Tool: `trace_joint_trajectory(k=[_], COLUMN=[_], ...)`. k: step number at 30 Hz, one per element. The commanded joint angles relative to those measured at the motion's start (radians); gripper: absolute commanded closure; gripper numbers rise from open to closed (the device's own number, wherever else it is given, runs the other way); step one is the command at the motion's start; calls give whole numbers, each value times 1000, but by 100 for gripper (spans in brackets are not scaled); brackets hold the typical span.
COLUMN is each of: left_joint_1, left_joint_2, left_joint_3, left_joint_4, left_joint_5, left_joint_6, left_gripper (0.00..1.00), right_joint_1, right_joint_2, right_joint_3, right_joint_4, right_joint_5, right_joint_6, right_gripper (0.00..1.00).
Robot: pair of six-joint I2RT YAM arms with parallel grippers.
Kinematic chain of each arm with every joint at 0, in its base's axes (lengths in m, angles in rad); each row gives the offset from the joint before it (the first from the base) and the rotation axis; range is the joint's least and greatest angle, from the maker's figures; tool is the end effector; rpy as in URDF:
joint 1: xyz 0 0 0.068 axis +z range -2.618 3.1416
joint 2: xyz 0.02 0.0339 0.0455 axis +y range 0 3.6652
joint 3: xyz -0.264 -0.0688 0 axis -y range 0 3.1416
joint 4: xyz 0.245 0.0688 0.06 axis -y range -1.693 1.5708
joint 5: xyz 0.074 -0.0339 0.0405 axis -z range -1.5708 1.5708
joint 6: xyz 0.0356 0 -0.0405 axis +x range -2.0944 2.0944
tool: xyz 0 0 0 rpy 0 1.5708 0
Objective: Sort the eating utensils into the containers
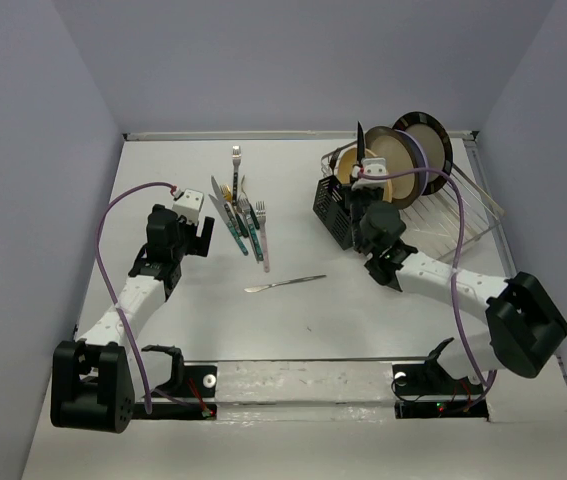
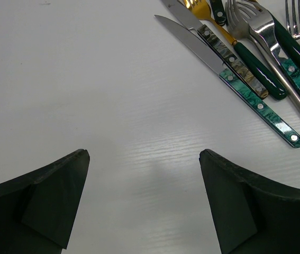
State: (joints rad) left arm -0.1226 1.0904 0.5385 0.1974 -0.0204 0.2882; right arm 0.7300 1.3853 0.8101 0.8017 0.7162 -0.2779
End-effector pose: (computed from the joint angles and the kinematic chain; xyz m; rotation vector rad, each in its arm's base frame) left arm 0.2391 -0.0287 0.2322 0.3797 1.8896 0.1306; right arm 0.2450 0.1878 0.3127 -0.0901 1.3985 -0.1053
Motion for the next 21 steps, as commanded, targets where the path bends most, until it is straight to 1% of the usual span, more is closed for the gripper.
trace_joint_trajectory(k=[1, 5, 8, 15, 16, 17, 18, 19, 20, 21], left_joint_1=[5, 3, 5, 5, 5, 5, 5, 5, 5, 5], left_joint_2=[-20, -23, -23, -21, -20, -18, -18, -18, -17, -15], left_joint_3=[-3, -3, -6, -3, -3, -3, -2, -2, -3, -2], left_joint_4=[45, 45, 45, 45, 43, 43, 43, 43, 43, 43], left_joint_5=[-6, -6, -4, -3, -1, -1, 0, 0, 2, 2], left_joint_6=[9, 9, 11, 12, 14, 12, 14, 14, 12, 12], left_gripper=[1, 1, 1, 1, 1, 1, 1, 1, 1, 1], right_joint_1=[-7, -7, -7, -7, -7, -7, -7, -7, -7, -7], right_joint_2=[12, 35, 44, 18, 14, 8, -3, -11, -18, -32], right_joint_3=[-31, -61, -78, -112, -101, -94, -86, -80, -71, -49], right_joint_4=[140, 100, 34, -76, -128, -154, -179, -202, -244, -268], right_joint_5=[9, -15, -23, -34, -38, -41, -47, -50, -55, -61], right_joint_6=[8, 74, 167, 220, 223, 229, 235, 236, 235, 227], right_gripper=[100, 100, 100, 100, 85, 77, 62, 62, 52, 48])
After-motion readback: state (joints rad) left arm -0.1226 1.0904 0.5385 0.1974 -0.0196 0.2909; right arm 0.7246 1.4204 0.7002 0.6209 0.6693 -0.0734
